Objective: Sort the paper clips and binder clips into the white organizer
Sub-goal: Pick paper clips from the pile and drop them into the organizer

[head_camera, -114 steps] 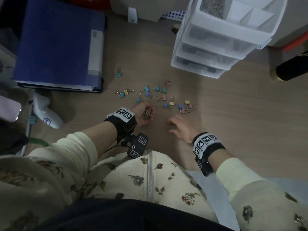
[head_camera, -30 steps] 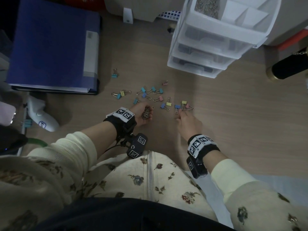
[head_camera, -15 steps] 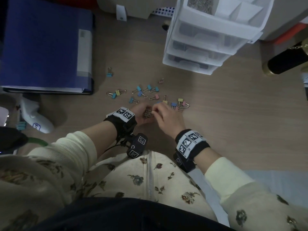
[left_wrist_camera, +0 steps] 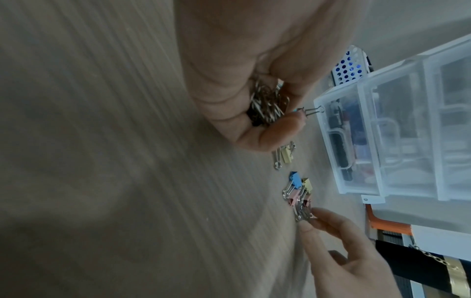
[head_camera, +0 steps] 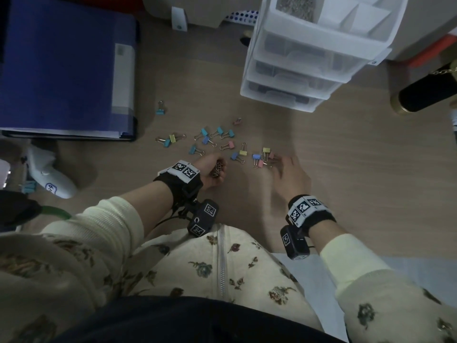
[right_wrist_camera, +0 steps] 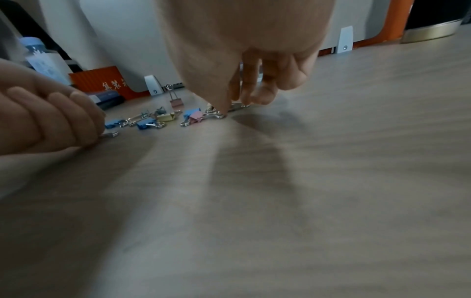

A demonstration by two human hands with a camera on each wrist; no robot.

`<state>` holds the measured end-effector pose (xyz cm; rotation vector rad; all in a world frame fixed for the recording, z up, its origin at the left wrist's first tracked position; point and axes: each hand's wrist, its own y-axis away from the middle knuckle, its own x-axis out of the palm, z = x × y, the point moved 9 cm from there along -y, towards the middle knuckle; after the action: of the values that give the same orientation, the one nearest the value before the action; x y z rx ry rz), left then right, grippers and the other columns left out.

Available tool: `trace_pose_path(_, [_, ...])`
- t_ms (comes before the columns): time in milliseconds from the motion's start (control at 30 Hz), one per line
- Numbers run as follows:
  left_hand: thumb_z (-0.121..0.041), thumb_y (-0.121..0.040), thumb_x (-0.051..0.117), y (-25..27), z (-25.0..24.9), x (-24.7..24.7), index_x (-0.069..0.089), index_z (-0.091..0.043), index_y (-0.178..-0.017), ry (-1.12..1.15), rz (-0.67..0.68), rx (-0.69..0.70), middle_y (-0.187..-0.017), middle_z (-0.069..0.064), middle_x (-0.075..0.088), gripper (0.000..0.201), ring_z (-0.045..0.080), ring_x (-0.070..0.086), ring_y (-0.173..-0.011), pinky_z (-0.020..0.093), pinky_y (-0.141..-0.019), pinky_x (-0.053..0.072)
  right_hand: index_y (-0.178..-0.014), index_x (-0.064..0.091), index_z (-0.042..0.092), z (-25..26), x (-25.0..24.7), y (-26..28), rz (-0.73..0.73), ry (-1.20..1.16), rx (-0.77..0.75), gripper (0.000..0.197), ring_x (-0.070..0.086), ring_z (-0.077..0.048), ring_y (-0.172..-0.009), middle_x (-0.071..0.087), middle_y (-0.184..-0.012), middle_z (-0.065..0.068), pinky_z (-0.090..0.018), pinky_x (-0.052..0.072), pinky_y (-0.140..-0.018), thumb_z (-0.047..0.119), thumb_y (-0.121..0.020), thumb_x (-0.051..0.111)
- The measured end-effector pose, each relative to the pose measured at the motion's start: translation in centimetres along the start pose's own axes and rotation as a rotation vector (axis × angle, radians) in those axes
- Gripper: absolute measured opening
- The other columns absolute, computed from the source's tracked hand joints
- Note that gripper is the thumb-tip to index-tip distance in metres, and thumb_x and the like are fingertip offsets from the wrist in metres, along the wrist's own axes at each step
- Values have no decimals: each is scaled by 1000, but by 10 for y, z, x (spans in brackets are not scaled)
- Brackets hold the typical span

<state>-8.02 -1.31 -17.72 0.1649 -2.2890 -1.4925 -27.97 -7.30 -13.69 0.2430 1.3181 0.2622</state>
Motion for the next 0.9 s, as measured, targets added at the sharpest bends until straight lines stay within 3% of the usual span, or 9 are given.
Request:
trace_pose_path(133, [-19, -96, 39, -2, -2, -1, 48, -13, -68, 19, -9, -1, -52, -2, 45, 30, 7, 41, -34, 12, -34, 33, -127, 49, 22, 4, 6, -4, 15, -9, -18, 35, 57, -31, -104, 48, -128, -3, -41, 48, -78, 33, -94, 48])
trace_pose_path(400, [-18, -96, 39, -3, -2, -2, 47, -13, -68, 18, -8, -12, -60, -1, 42, 29, 7, 41, -35, 13, -35, 35, -117, 53, 23, 3, 5, -6, 27, 44, -16, 25, 58, -31, -103, 51, -120, -4, -39, 47, -77, 30, -93, 49])
trace_pose_path(667, [-19, -97, 39, -1, -6, -3, 48, -12, -69, 16, -4, -10, -60, -1, 44, 29, 7, 43, -36, 14, -36, 36, -135, 39, 27, 3, 1, -13, 22, 52, -29, 44, 58, -32, -102, 45, -132, -3, -39, 46, -74, 34, -93, 50])
trace_pose_path(833, [-20, -97, 40, 0, -8, -6, 48, -13, -70, 18, -5, -9, -59, -1, 44, 29, 7, 43, -37, 15, -36, 36, -132, 44, 27, 11, 3, -11, 35, 60, -117, 41, 57, -28, -105, 37, -141, 3, -38, 48, -75, 29, -92, 52])
trace_pose_path(900, [-20, -96, 41, 1, -9, -6, 48, -12, -69, 22, -4, -8, -58, -1, 45, 30, 7, 43, -36, 14, -36, 36, -124, 50, 25, 15, 6, -10, 57, 68, -161, 32, 56, -27, -107, 43, -137, 4, -37, 47, -73, 26, -93, 51])
